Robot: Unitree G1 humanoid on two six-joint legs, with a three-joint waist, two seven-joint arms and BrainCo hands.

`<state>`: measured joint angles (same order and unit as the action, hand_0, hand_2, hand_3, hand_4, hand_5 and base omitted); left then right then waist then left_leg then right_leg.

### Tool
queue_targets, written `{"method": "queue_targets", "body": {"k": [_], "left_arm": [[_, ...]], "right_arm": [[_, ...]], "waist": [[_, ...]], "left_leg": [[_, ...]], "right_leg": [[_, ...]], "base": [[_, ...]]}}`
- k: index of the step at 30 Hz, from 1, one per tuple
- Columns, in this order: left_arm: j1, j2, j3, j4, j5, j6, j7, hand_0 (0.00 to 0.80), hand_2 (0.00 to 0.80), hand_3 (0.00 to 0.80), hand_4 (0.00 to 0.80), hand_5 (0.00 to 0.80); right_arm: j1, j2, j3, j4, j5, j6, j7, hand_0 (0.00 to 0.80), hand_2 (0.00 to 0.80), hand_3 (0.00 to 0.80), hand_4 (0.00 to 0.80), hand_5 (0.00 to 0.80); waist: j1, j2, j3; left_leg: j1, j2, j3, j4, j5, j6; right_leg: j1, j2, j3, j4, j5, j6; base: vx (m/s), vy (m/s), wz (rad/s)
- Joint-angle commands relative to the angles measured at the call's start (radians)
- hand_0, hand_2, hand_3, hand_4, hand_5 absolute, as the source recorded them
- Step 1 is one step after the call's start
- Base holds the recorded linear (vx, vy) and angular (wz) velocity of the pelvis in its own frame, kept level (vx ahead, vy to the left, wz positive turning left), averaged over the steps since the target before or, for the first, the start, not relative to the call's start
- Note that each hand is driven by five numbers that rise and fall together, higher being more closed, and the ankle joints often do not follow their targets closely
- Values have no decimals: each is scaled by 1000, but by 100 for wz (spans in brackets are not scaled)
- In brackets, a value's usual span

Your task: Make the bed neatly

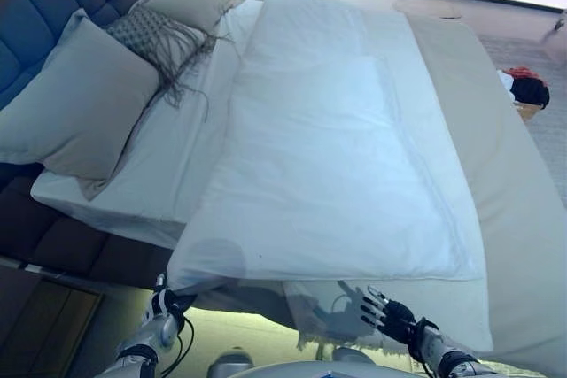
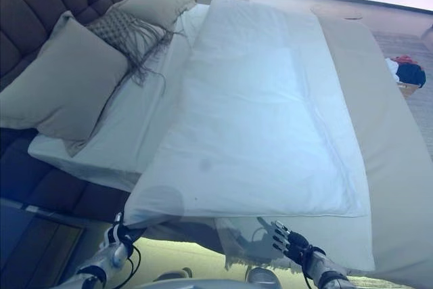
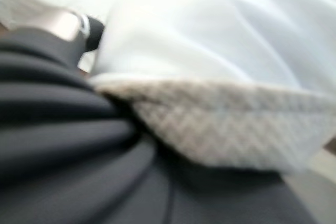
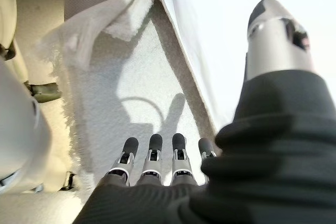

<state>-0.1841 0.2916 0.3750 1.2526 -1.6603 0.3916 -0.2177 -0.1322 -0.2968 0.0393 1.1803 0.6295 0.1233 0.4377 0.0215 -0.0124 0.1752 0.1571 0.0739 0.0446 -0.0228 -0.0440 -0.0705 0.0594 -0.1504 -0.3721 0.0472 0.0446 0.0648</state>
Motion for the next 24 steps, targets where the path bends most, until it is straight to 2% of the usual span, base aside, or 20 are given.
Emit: {"method": "queue_targets", "body": {"k": [1, 2, 3, 5, 6, 7, 8, 9, 11, 12, 14, 16, 17, 20, 24], "left_arm": [[63, 453, 277, -34, -116, -212, -119, 800, 800, 800, 800, 800], [48, 437, 248, -50, -118, -218, -127, 800, 800, 800, 800, 800], [22, 412, 209, -76, -114, -228, -130, 800, 800, 800, 800, 800], [-15, 388, 168, -93, -112, -230, -116, 800, 800, 800, 800, 800], [-31, 375, 151, -99, -98, -232, -118, 800, 800, 800, 800, 800], [-47, 366, 136, -113, -83, -227, -111, 800, 800, 800, 800, 800], [-61, 361, 124, -126, -72, -227, -101, 800, 800, 800, 800, 800], [-92, 359, 107, -140, -63, -235, -79, 800, 800, 800, 800, 800], [-154, 339, 61, -166, -55, -272, -35, 800, 800, 800, 800, 800], [-173, 333, 47, -176, -52, -289, -19, 800, 800, 800, 800, 800], [-190, 337, 45, -180, -42, -316, 0, 800, 800, 800, 800, 800], [-187, 363, 76, -155, -39, -336, 13, 800, 800, 800, 800, 800], [-184, 372, 86, -146, -33, -340, 18, 800, 800, 800, 800, 800], [-123, 413, 170, -98, -36, -346, 31, 800, 800, 800, 800, 800], [-50, 406, 227, -73, -23, -329, 8, 800, 800, 800, 800, 800]], "right_arm": [[-14, -44, 18, 20, 89, -44, 0, 0, 0, 0, 0, 0], [-19, -48, 22, 21, 93, -49, 7, 0, 0, 0, 0, 0], [-38, -58, 21, 30, 89, -50, 15, 0, 0, 0, 0, 0], [-79, -76, 27, 44, 87, -40, 21, 0, 0, 0, 0, 0], [-106, -87, 32, 53, 85, -27, 21, 0, 0, 0, 0, 0], [-125, -97, 32, 61, 83, -18, 22, 0, 0, 0, 0, 0], [-133, -104, 29, 67, 83, -16, 23, 0, 0, 0, 0, 0], [-128, -114, 15, 73, 81, -19, 28, 0, 0, 0, 0, 0], [-102, -130, -12, 82, 101, -25, 29, 0, 0, 0, 0, 0], [-90, -140, -28, 88, 109, -23, 32, 0, 0, 0, 0, 0], [-74, -153, -54, 100, 122, -11, 32, 0, 0, 0, 0, 0], [-52, -156, -80, 123, 131, -19, 41, 0, 0, 0, 0, 0], [-47, -154, -87, 128, 131, -22, 44, 0, 0, 0, 0, 0], [-16, -149, -114, 141, 144, -41, 41, 0, 0, 0, 0, 0], [11, -148, -169, 154, 135, -26, 6, 0, 0, 0, 0, 0]], "waist": [[78, 77, -71], [77, 68, -70], [80, 49, -68], [107, 40, -72], [115, 44, -67], [117, 47, -58], [118, 51, -50], [105, 52, -42], [73, 42, -29], [62, 33, -22], [45, 11, -15], [22, 0, -19], [15, 1, -19], [-6, 38, -50], [-22, 69, -55]], "left_leg": [[-98, -145, -9, 14, 58, 105], [-118, -154, -13, 17, 71, 102], [-173, -175, -3, 26, 89, 88], [-261, -183, 28, 44, 129, 41], [-297, -181, 44, 43, 156, 20], [-322, -180, 62, 37, 176, 12], [-335, -172, 92, 34, 186, 7], [-347, -147, 177, 32, 199, -4], [-340, -108, 271, 92, 190, -20], [-339, -85, 261, 155, 174, -24], [-333, -47, 193, 272, 126, -23], [-287, 12, 139, 334, 104, -25], [-272, 23, 129, 334, 103, -28], [-146, 45, 52, 159, 100, -33], [-84, 29, 60, 62, 55, -40]], "right_leg": [[-69, 27, 135, 486, -74, 52], [-57, 63, 150, 458, -68, 48], [-10, 96, 170, 361, -97, 33], [85, 103, 157, 133, -159, -1], [115, 122, 169, 55, -177, -19], [125, 147, 190, 22, -178, -32], [126, 160, 192, 6, -172, -40], [132, 160, 155, -19, -160, -44], [135, 141, 99, -51, -137, -52], [125, 126, 94, -56, -126, -60], [106, 91, 99, -46, -112, -66], [82, 53, 100, -17, -101, -60], [76, 46, 100, -6, -102, -57], [20, 20, 123, 40, -106, -32], [-7, -21, 132, 42, -81, 3]], "base": [[-295, 22, 24], [-324, -11, 42], [-283, -16, 56], [-229, -2, 45], [-242, 3, 8], [-268, 6, -16], [-308, 13, -24], [-267, 38, -36], [-327, 71, -37], [-384, 117, -3], [-276, 145, 28], [-166, 233, -29], [-117, 283, -54], [-57, 347, -41], [-98, 284, -31]]}}
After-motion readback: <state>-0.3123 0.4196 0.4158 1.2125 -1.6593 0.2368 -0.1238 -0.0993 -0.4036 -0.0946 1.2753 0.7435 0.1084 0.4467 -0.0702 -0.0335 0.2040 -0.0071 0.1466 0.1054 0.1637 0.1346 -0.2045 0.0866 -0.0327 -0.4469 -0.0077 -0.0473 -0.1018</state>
